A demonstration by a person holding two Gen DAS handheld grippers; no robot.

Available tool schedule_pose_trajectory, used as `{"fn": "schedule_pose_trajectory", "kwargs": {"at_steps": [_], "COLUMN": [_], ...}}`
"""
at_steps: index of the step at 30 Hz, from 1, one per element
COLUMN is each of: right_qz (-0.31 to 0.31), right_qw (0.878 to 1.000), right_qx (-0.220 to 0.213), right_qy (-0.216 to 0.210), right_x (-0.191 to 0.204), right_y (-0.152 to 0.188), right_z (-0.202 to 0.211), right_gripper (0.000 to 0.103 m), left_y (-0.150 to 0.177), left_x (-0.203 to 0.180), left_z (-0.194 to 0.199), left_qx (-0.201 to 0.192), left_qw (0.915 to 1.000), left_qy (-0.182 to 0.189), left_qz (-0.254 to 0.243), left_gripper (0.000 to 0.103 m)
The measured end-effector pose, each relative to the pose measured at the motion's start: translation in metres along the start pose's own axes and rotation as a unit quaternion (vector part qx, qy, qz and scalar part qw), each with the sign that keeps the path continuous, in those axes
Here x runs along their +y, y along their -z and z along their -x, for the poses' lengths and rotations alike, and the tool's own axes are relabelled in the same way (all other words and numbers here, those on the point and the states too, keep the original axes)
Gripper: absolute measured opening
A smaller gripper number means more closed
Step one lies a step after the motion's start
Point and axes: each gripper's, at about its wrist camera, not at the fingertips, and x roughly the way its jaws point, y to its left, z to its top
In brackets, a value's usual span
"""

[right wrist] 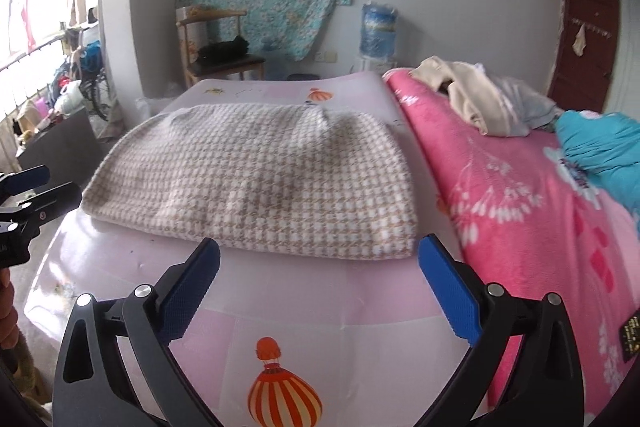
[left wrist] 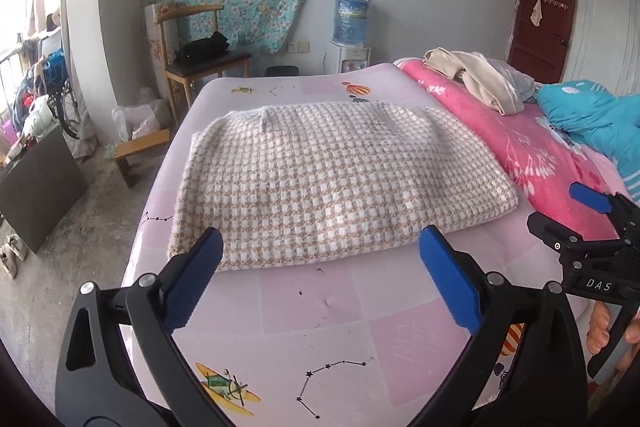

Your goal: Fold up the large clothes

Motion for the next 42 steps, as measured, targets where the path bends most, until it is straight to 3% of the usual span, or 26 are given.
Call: {"fn": "schedule_pose_trajectory", "kwargs": {"at_steps": [6, 10, 16, 21, 29, 42], "right_qz": [0.002, -0.006, -0.012, -0.025, -0.054, -0.026], "right_qw": [0.999, 0.999, 1.000, 0.999, 0.996, 0.994], "right_qx": [-0.023, -0.025, -0.017, 0.013, 0.076, 0.107], "right_qy": [0.033, 0.035, 0.022, 0.014, 0.003, -0.011], "right_x": [-0.004, -0.009, -0.011, -0.013, -0.020, 0.006], "right_y": [0.000, 0.000, 0.003, 0.005, 0.009, 0.005], "right_z": [0.012, 0.013, 0.009, -0.003, -0.030, -0.044], "right_gripper": [0.097, 0.097, 0.097, 0.097, 0.097, 0.097], "left_y": [-0.002, -0.003, -0.002, 0.003, 0.009, 0.009], "left_x": [-0.010, -0.013, -0.015, -0.018, -0.018, -0.010], "left_z": [0.002, 0.003, -0.005, -0.017, -0.047, -0.058], "left_qx": [-0.004, -0.011, 0.011, 0.036, 0.110, 0.141], "left_qw": [0.9995, 0.9977, 0.9964, 0.9945, 0.9877, 0.9819], "left_qy": [-0.031, -0.066, -0.084, -0.098, -0.108, -0.119], "left_qz": [0.004, 0.004, 0.006, 0.002, 0.031, 0.042], "left_gripper": [0.095, 0.095, 0.095, 0.095, 0.095, 0.095]}}
